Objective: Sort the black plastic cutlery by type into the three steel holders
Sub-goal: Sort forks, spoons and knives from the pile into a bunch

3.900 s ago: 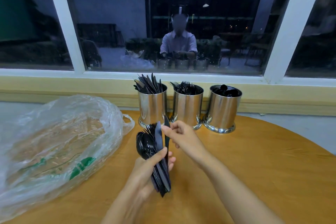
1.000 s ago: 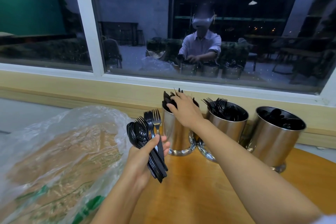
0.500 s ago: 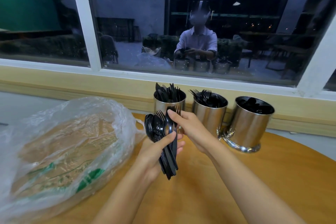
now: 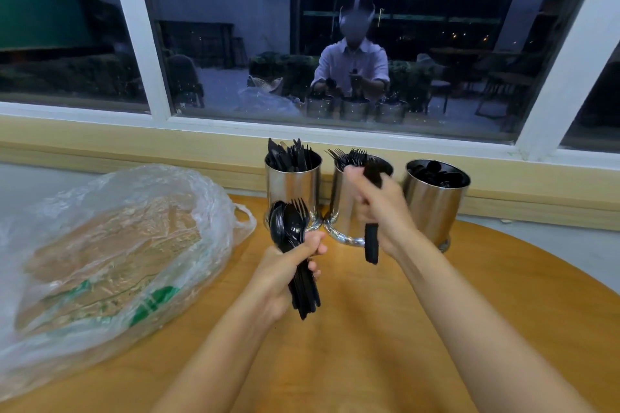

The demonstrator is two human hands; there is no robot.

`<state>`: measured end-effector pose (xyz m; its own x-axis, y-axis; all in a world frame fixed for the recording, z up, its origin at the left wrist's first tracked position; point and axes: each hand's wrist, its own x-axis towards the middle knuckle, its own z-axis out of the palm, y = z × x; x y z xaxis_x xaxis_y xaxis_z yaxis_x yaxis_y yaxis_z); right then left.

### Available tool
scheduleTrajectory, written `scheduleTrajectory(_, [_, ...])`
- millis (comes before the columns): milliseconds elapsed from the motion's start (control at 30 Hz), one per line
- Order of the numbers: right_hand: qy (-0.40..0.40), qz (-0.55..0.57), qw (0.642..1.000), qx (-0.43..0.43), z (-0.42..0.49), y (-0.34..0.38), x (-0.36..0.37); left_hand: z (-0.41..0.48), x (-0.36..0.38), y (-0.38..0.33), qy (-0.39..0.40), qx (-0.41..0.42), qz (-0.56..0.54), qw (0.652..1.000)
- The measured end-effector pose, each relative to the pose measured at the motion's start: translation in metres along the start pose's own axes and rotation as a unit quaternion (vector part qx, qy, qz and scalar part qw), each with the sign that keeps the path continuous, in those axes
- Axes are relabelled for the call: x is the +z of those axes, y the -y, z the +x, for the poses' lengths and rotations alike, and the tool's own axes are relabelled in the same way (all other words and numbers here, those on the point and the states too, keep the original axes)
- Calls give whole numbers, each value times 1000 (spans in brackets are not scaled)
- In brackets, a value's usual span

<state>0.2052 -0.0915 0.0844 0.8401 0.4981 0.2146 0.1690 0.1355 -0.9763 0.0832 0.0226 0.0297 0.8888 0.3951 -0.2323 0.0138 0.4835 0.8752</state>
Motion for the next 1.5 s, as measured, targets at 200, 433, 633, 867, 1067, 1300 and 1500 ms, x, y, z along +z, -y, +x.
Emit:
scheduleTrajectory(200, [174, -129, 974, 65, -11, -9, 17, -5, 4, -3, 78, -22, 10, 997])
scheduleTrajectory(433, [121, -72, 988, 67, -10, -18, 14, -5, -2, -4, 77, -33, -48, 995])
scheduleTrajectory(633, [136, -111, 980, 95, -7, -25, 15, -6, 0, -2, 83, -21, 3, 996])
scheduleTrajectory(867, [-26, -86, 995, 31, 12, -28, -2, 7, -3, -1, 58, -12, -38, 998])
scheduleTrajectory(1067, [-115, 71, 990, -36, 57, 1, -43, 28, -1, -2, 40, -20, -39, 998])
scheduleTrajectory(1300, [-256, 1, 958, -127, 132, 27, -61, 59, 12, -9, 40, -10, -21, 999])
scheduleTrajectory(1500, [-230, -60, 967, -88, 168, -5, -45, 80, 16, -14, 32, 11, -11, 999])
